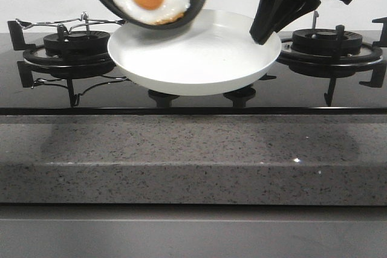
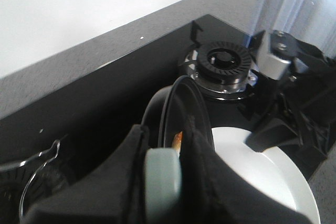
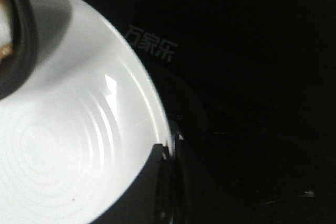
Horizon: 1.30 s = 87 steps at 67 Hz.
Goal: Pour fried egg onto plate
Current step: 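Tilt the pan over the plate with the left gripper, sliding the egg out, then lower the empty pan back onto its burner with the left gripper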
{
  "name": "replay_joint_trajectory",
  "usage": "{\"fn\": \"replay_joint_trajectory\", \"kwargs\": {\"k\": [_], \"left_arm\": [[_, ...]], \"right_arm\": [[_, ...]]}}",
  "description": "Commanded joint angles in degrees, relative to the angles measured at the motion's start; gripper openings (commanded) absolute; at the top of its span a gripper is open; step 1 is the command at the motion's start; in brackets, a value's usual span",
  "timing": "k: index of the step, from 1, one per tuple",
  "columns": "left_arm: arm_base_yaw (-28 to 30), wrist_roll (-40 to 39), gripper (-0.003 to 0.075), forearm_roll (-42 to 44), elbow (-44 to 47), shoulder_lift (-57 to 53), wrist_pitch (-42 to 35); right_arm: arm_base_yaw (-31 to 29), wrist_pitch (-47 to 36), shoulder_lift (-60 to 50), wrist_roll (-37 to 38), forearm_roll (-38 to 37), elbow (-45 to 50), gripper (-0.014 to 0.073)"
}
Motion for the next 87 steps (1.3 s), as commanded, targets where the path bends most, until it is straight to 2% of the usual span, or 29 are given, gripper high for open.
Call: {"fn": "replay_joint_trajectory", "kwargs": {"k": [1,22,53,59,67,75,87], "left_arm": [[-4.1,3.7,-0.0020,-1.2,-2.0,-2.3,-7.1],[-14.8,5.7,-0.0020,17.4,-2.0,-2.3,-16.4],[-15.4,5.3,-0.0020,19.7,-2.0,-2.3,-16.1],[-13.0,0.5,-0.0020,19.7,-2.0,-2.3,-16.9],[-5.9,-6.3,-0.0020,17.6,-2.0,-2.3,-16.1],[3.6,-7.3,-0.0020,6.8,-2.0,-2.0,-13.3],[18.9,-7.3,-0.0020,-11.0,-2.0,0.7,-5.3]], "right_arm": [[0.2,-2.2,-2.5,-0.5,1.8,-1.4,-0.0067],[0.2,-2.2,-2.5,-0.5,1.8,-1.4,-0.0067],[0.2,-2.2,-2.5,-0.5,1.8,-1.4,-0.0067],[0.2,-2.2,-2.5,-0.5,1.8,-1.4,-0.0067],[0.2,-2.2,-2.5,-0.5,1.8,-1.4,-0.0067],[0.2,-2.2,-2.5,-0.5,1.8,-1.4,-0.0067],[0.2,-2.2,-2.5,-0.5,1.8,-1.4,-0.0067]]}}
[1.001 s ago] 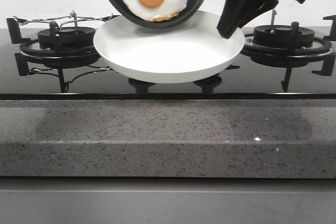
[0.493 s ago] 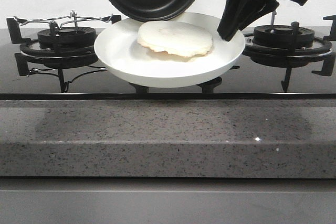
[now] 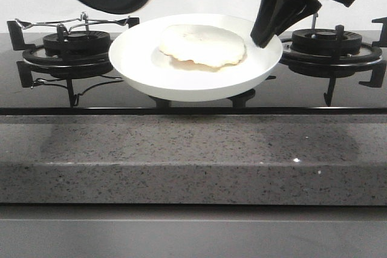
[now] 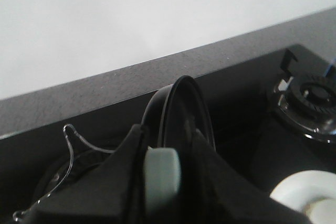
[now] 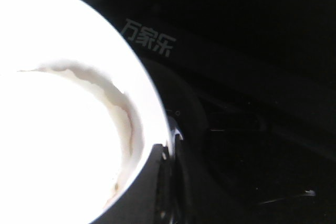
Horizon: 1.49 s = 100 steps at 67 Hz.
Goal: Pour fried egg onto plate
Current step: 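Lower the empty pan back onto its burner with the left gripper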
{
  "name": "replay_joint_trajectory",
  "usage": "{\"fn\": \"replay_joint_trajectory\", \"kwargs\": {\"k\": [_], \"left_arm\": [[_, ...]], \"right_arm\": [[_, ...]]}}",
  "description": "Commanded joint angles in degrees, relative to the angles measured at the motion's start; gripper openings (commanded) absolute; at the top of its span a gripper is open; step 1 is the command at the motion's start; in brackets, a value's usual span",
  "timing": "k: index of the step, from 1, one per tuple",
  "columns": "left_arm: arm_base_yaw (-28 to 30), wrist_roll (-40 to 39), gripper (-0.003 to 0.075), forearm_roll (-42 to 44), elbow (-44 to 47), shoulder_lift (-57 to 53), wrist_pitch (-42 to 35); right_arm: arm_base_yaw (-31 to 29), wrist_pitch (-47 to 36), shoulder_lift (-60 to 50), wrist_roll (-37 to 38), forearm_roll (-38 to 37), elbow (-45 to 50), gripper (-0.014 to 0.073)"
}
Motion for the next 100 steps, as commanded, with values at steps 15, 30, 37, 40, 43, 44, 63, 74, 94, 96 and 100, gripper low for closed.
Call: {"fn": "replay_joint_trajectory", "kwargs": {"k": [15,30,37,40,43,44,63,74,94,96,100], "left_arm": [[20.9,-0.8,-0.0020,-30.5,-2.0,6.6,12.9],[26.8,-0.8,-0.0020,-43.2,-2.0,16.7,21.7],[27.1,-0.8,-0.0020,-48.6,-2.0,21.2,25.2],[27.1,-0.8,-0.0020,-50.7,-2.0,22.8,25.9],[27.1,-0.8,-0.0020,-52.2,-2.0,24.6,26.6],[27.1,-0.8,-0.0020,-52.7,-2.0,25.1,26.8],[27.1,-0.8,-0.0020,-53.7,-2.0,31.1,27.2],[27.1,-0.8,-0.0013,-51.5,-2.0,31.7,28.2],[27.3,0.1,0.0449,-51.1,-2.0,31.7,27.2],[27.7,0.0,0.0505,-50.8,-2.1,31.7,27.2],[28.2,0.0,0.0564,-49.5,-2.8,31.7,27.2]], "right_arm": [[0.2,-2.3,-2.6,-0.2,1.8,-1.7,-0.0067],[0.2,-2.3,-2.6,-0.2,1.8,-1.7,-0.0067],[0.2,-2.3,-2.6,-0.2,1.8,-1.7,-0.0067],[0.2,-2.3,-2.6,-0.2,1.8,-1.7,-0.0067],[0.2,-2.3,-2.6,-0.2,1.8,-1.7,-0.0067],[0.2,-2.3,-2.6,-0.2,1.8,-1.7,-0.0067],[0.2,-2.3,-2.6,-0.2,1.8,-1.7,-0.0067],[0.2,-2.3,-2.6,-0.2,1.8,-1.7,-0.0067],[0.2,-2.3,-2.6,-0.2,1.8,-1.7,-0.0067],[0.2,-2.3,-2.6,-0.2,1.8,-1.7,-0.0067],[0.2,-2.3,-2.6,-0.2,1.8,-1.7,-0.0067]]}}
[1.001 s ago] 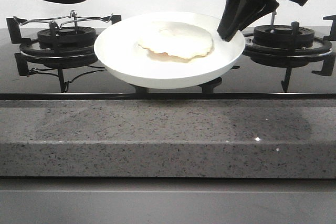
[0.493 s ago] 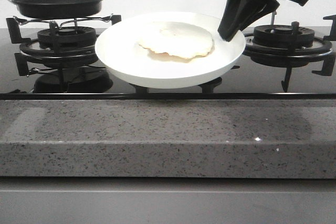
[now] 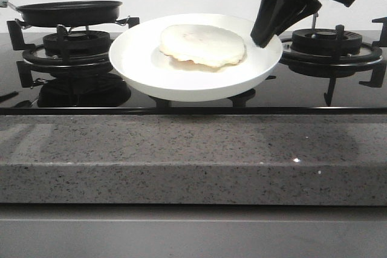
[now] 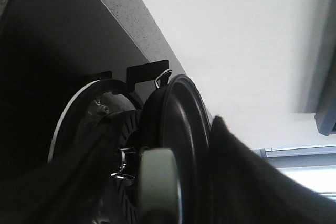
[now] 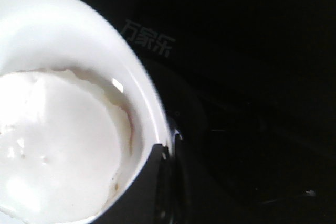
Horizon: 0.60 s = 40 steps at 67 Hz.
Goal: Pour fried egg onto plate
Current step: 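Lower the empty pan back onto its burner with the left gripper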
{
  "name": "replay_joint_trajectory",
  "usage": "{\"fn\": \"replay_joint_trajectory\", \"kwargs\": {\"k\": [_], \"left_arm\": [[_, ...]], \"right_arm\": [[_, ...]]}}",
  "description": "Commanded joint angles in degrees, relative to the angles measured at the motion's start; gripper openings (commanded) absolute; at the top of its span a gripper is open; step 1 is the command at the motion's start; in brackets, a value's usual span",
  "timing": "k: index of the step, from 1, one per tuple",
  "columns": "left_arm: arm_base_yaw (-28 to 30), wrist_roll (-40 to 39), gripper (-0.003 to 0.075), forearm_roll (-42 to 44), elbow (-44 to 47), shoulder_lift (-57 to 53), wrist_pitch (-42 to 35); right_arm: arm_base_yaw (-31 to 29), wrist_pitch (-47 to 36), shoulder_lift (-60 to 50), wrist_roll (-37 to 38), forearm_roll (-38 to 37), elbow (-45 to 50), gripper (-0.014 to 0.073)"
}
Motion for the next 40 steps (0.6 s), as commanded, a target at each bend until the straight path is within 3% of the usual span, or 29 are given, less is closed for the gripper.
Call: {"fn": "replay_joint_trajectory", "kwargs": {"k": [1,19,35,40], "left_arm": [[1.2,0.3,0.0571,-2.1,-2.6,-3.3,2.1],[6.6,-4.2,0.0578,8.8,-8.9,-4.5,6.4],[7.1,-13.0,0.0575,31.3,-15.0,-10.2,5.7],[5.9,-13.3,0.0575,34.6,-15.2,-13.0,5.7]], "right_arm": [[0.2,-2.3,-2.6,-0.3,1.8,-1.7,-0.0067],[0.2,-2.3,-2.6,-0.3,1.8,-1.7,-0.0067],[0.2,-2.3,-2.6,-0.3,1.8,-1.7,-0.0067],[0.2,-2.3,-2.6,-0.3,1.8,-1.7,-0.0067]]}}
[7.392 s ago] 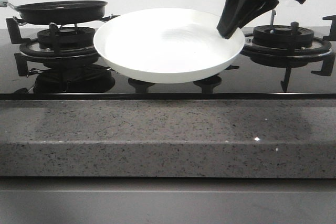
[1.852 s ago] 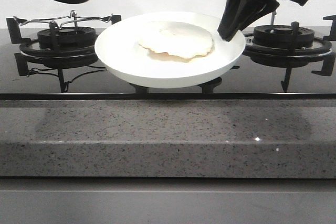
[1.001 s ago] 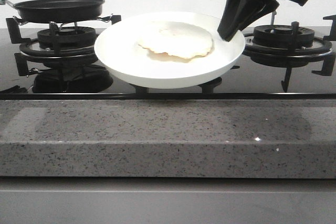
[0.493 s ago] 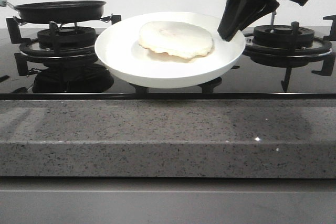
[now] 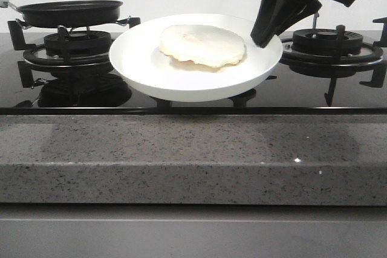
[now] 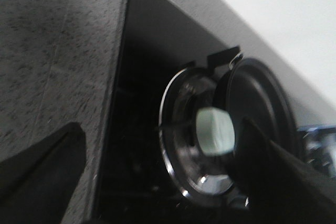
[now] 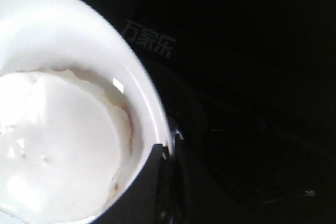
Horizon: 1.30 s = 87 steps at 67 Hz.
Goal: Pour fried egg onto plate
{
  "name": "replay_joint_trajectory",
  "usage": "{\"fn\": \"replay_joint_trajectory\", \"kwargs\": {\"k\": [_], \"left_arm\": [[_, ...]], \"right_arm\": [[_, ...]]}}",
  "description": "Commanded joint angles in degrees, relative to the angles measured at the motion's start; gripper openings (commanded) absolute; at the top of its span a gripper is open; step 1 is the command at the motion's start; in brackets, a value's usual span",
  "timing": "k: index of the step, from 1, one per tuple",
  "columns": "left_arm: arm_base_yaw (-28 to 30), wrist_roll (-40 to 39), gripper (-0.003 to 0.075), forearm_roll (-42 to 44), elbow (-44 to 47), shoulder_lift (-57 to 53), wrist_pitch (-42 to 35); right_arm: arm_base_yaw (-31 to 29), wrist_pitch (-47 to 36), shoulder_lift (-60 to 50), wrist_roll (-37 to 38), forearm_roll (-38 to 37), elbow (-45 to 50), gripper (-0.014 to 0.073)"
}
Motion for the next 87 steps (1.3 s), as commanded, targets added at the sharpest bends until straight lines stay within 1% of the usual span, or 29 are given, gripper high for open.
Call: {"fn": "replay_joint_trajectory", "kwargs": {"k": [1,7,12,18,24,30,36,44,51,63,68,76,87], "left_arm": [[-1.7,-1.8,0.0575,1.7,-2.5,-7.0,1.0],[-4.5,-2.2,0.0575,5.0,-2.5,-11.1,1.0],[-8.4,-3.5,0.0572,9.6,-2.5,-14.3,1.1],[-14.2,-6.4,0.0559,18.7,-2.5,-18.6,1.1],[-21.6,-11.4,0.0537,30.8,-1.6,-23.1,-0.1],[-27.3,-15.5,0.0524,38.4,1.5,-28.2,-2.6],[-32.4,-17.7,0.0523,42.5,6.8,-33.7,-6.1],[-37.6,-18.2,0.0523,44.2,14.3,-41.4,-9.3],[-39.7,-18.2,0.0523,44.3,20.8,-47.0,-9.7],[-39.9,-18.3,0.0522,46.7,30.4,-55.7,-9.9],[-39.9,-19.7,0.0522,48.6,34.1,-58.7,-9.9],[-39.9,-19.8,0.0522,50.6,39.1,-63.8,-9.8],[-39.9,-19.8,0.0522,50.6,43.6,-68.0,-9.7]], "right_arm": [[0.2,-2.3,-2.6,-0.3,1.8,-1.7,-0.0067],[0.2,-2.3,-2.6,-0.3,1.8,-1.7,-0.0067],[0.2,-2.3,-2.6,-0.3,1.8,-1.7,-0.0067],[0.2,-2.3,-2.6,-0.3,1.8,-1.7,-0.0067],[0.2,-2.3,-2.6,-0.3,1.8,-1.7,-0.0067],[0.2,-2.3,-2.6,-0.3,1.8,-1.7,-0.0067],[0.2,-2.3,-2.6,-0.3,1.8,-1.7,-0.0067],[0.2,-2.3,-2.6,-0.3,1.8,-1.7,-0.0067],[0.2,-2.3,-2.6,-0.3,1.8,-1.7,-0.0067],[0.2,-2.3,-2.6,-0.3,1.8,-1.7,-0.0067],[0.2,-2.3,-2.6,-0.3,1.8,-1.7,-0.0067],[0.2,-2.3,-2.6,-0.3,1.8,-1.7,-0.0067],[0.2,-2.3,-2.6,-0.3,1.8,-1.7,-0.0067]]}}
